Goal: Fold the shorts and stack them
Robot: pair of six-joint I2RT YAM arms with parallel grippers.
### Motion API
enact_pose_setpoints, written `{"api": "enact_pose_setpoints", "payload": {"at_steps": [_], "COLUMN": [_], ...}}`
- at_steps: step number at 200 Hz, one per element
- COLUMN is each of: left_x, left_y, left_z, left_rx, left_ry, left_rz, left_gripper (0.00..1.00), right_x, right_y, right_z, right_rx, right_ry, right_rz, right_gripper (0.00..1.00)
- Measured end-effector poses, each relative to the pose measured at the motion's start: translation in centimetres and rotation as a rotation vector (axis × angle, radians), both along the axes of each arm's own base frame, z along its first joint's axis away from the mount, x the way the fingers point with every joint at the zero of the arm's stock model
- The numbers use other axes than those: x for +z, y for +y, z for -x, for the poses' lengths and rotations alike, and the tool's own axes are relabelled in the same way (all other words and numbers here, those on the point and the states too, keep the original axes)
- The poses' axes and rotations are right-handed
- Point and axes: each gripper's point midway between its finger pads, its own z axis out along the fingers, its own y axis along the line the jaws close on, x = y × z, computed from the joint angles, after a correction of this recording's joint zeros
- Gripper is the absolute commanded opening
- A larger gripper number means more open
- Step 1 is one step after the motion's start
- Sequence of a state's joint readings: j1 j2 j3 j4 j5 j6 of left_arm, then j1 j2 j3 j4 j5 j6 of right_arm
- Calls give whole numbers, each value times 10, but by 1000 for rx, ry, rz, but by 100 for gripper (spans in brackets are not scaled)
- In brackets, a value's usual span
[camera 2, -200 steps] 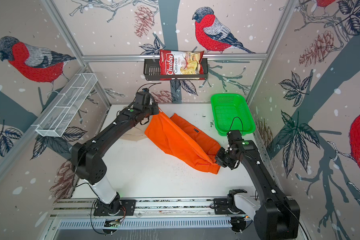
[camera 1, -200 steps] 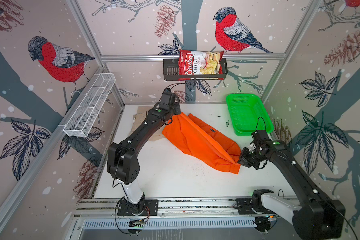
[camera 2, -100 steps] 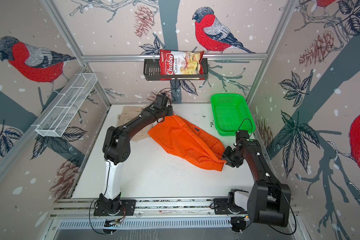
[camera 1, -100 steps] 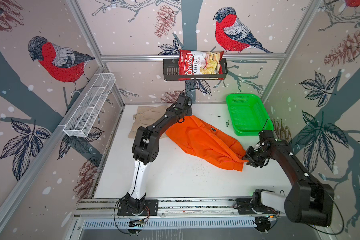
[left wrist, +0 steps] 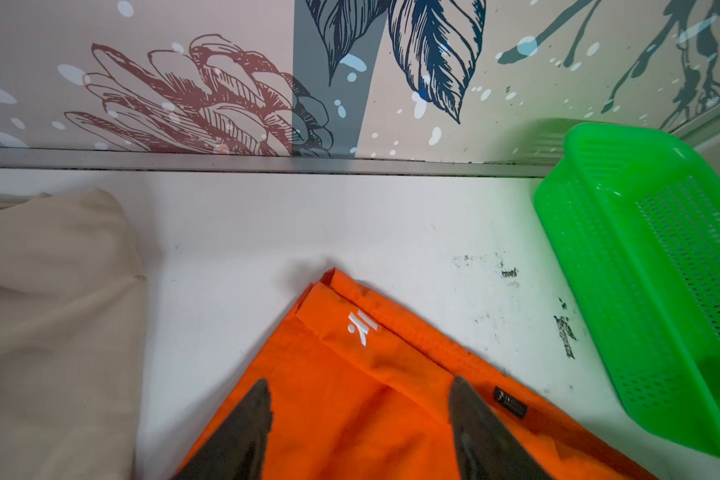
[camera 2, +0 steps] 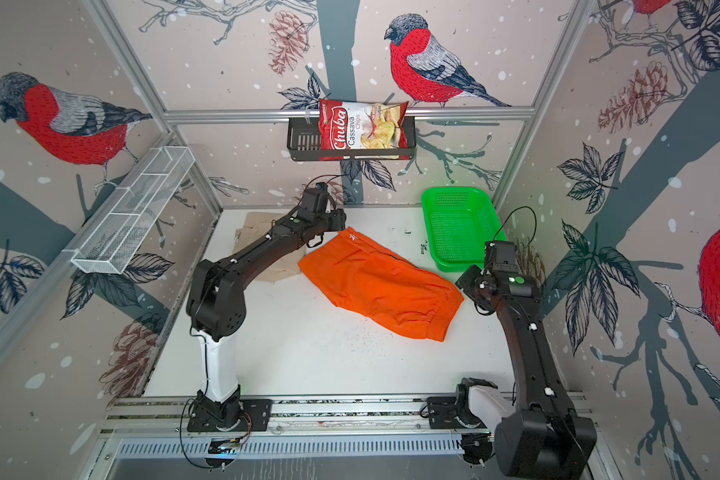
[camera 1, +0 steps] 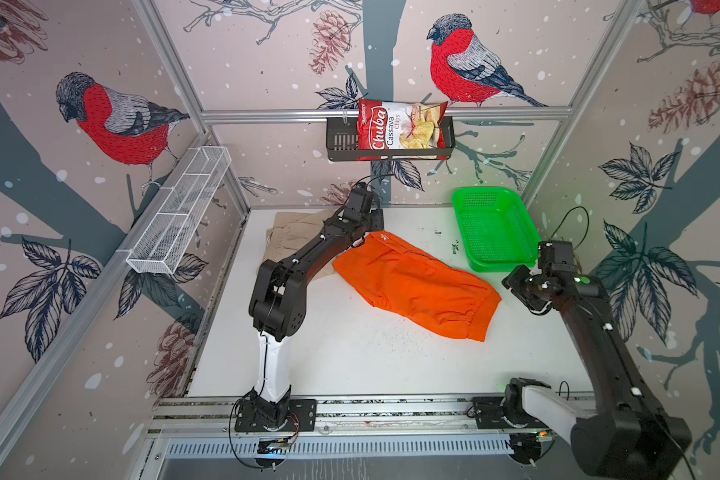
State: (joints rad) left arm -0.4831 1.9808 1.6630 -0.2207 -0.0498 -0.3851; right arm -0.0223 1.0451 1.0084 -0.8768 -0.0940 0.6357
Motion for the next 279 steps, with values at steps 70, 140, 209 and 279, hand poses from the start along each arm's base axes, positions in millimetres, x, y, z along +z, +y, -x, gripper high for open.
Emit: {"api": "enact_pose_setpoints", "payload": {"at_steps": [70, 140, 209, 279], "left_x": [-118, -170, -170, -107], "left_y": [15, 30, 38, 37], "left_z": [78, 111, 206, 216], "left_rx": [-56, -40, -76, -35], "left_ry": [271, 373, 434, 351], "left_rz": [10, -2, 49, 165], "left_gripper": [20, 11, 17, 19], "right_x": [-70, -146, -142, -67], "right_y": [145, 126, 62, 118], "right_z": [35, 46, 68, 40], "right_rx": [355, 269, 78, 316], "right_ry": [3, 175, 152, -31], "right_rz": [-212, -200, -206, -212], "right_gripper": [41, 42, 47, 44]}}
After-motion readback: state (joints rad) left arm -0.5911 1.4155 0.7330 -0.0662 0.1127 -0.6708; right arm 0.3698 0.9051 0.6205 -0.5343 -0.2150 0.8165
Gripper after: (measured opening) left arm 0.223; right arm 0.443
